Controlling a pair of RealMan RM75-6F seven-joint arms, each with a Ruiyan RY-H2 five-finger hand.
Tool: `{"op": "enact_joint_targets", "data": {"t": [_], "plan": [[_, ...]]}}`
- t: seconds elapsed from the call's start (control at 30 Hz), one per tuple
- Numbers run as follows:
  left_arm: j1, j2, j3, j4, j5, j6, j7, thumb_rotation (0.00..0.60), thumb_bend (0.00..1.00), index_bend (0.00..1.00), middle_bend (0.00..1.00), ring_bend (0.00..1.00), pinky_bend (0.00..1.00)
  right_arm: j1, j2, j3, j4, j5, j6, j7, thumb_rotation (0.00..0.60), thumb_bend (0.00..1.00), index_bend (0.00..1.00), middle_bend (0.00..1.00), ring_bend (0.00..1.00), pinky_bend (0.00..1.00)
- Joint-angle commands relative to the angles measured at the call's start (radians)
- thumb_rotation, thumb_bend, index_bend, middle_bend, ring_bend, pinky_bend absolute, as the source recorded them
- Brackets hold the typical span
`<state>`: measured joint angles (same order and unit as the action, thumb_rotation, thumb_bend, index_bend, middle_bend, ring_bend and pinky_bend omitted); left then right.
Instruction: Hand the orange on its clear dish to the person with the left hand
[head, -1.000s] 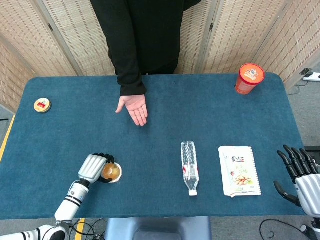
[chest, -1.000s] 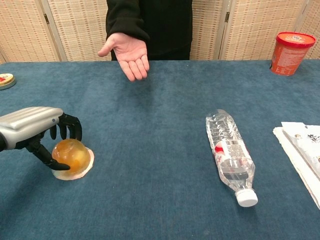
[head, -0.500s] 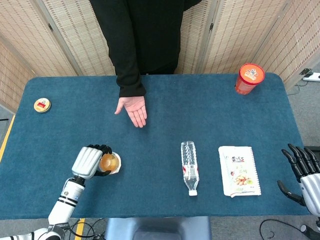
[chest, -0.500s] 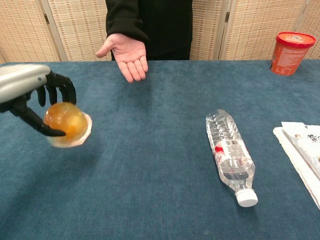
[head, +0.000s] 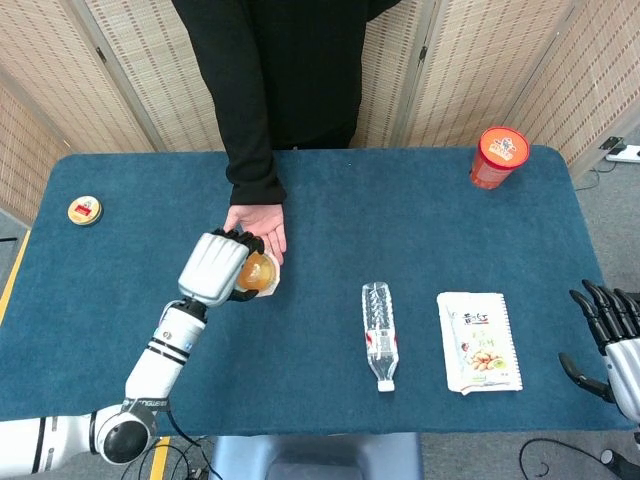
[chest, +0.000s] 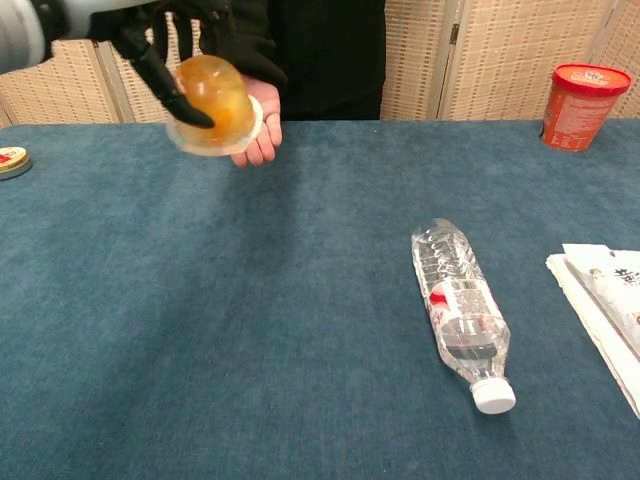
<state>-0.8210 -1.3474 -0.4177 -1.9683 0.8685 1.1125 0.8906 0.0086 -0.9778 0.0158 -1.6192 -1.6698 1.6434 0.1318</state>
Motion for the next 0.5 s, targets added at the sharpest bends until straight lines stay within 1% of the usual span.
{"op": "enact_joint_targets", "data": {"t": [0.03, 0.2, 0.3, 0.37, 0.43, 0.5], "plan": [[-0.091, -0.003, -0.045, 0.084, -0.086, -0.083, -0.01, 0.6, 0.13, 0.5, 0.62, 0.45, 0.45, 0.007, 0.002, 0.008, -0.006, 0.02, -0.016, -0.001, 0.6, 0.25, 0.0, 0.0, 0.0, 0.0], [-0.176, -0.013, -0.039, 0.202, -0.117, -0.175, -0.055, 0.6, 0.13, 0.5, 0.62, 0.45, 0.44, 0.009, 0.004, 0.019, -0.012, 0.046, -0.025, -0.003, 0.6, 0.25, 0.0, 0.0, 0.0, 0.0], [-0.218, -0.021, -0.019, 0.292, -0.111, -0.229, -0.09, 0.6, 0.13, 0.48, 0.6, 0.44, 0.43, 0.008, 0.003, 0.028, -0.014, 0.064, -0.025, 0.0, 0.6, 0.25, 0.0, 0.0, 0.0, 0.0], [-0.234, -0.024, -0.002, 0.333, -0.097, -0.248, -0.103, 0.6, 0.13, 0.44, 0.57, 0.42, 0.4, 0.01, 0.004, 0.032, -0.013, 0.074, -0.032, 0.0, 0.6, 0.25, 0.0, 0.0, 0.0, 0.0], [-0.249, -0.025, 0.016, 0.369, -0.092, -0.264, -0.117, 0.6, 0.13, 0.37, 0.5, 0.36, 0.36, 0.012, 0.005, 0.034, -0.014, 0.085, -0.042, -0.002, 0.6, 0.25, 0.0, 0.0, 0.0, 0.0], [-0.258, -0.028, 0.027, 0.404, -0.076, -0.275, -0.145, 0.6, 0.13, 0.32, 0.45, 0.32, 0.34, 0.012, 0.005, 0.037, -0.017, 0.092, -0.045, -0.005, 0.6, 0.25, 0.0, 0.0, 0.0, 0.0]]}}
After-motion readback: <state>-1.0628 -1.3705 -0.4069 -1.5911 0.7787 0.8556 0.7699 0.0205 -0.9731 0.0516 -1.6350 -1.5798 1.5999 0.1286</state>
